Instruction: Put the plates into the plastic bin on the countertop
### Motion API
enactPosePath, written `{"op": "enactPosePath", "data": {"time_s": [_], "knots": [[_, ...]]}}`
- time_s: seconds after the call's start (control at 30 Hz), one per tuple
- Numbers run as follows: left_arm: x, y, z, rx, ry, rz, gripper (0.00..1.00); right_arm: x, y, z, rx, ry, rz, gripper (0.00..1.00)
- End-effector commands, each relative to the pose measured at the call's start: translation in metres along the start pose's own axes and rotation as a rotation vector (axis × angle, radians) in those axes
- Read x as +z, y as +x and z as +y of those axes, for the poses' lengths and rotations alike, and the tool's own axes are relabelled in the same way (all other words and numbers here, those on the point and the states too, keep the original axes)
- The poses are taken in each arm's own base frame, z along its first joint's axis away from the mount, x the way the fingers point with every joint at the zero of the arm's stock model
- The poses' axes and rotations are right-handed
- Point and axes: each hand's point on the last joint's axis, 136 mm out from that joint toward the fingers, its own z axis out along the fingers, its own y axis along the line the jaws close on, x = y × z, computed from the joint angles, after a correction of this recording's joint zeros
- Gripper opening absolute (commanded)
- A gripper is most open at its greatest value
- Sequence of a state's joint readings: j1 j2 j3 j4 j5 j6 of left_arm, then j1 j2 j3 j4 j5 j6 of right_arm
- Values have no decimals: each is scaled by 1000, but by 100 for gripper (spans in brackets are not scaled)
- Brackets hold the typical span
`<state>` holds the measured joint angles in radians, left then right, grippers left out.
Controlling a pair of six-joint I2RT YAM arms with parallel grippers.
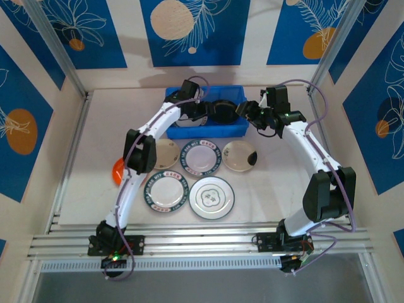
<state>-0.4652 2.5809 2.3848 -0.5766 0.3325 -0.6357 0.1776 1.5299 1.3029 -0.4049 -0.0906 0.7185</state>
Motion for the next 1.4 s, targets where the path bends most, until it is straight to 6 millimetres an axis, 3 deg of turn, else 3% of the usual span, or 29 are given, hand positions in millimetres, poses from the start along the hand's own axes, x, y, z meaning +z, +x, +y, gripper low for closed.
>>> {"op": "enactPosePath", "data": {"time_s": [0.0,0.17,0.33,0.5,0.67,0.87,0.97,1.17,1.37], "knots": [[-55,-28,-59,127,126,-143,59,-5,1,20,-83,-81,6,53],[-114,-35,-83,214,128,-237,60,-12,15,26,-152,-122,4,53],[-161,-18,-94,267,144,-260,61,-19,35,5,-173,-86,20,53],[-201,21,-88,286,166,-262,62,-27,55,-31,-133,-41,35,52],[-230,76,-59,271,124,-219,62,-34,83,-42,-129,-46,98,46],[-252,145,-16,227,51,-129,62,-37,136,-56,-122,-2,251,44],[-258,168,-7,228,64,-121,62,-38,169,-62,-94,2,347,44],[-258,194,-2,208,122,-112,62,-43,235,-85,-55,73,495,44],[-243,212,-5,189,162,-68,62,-49,277,-100,-16,117,577,40]]}}
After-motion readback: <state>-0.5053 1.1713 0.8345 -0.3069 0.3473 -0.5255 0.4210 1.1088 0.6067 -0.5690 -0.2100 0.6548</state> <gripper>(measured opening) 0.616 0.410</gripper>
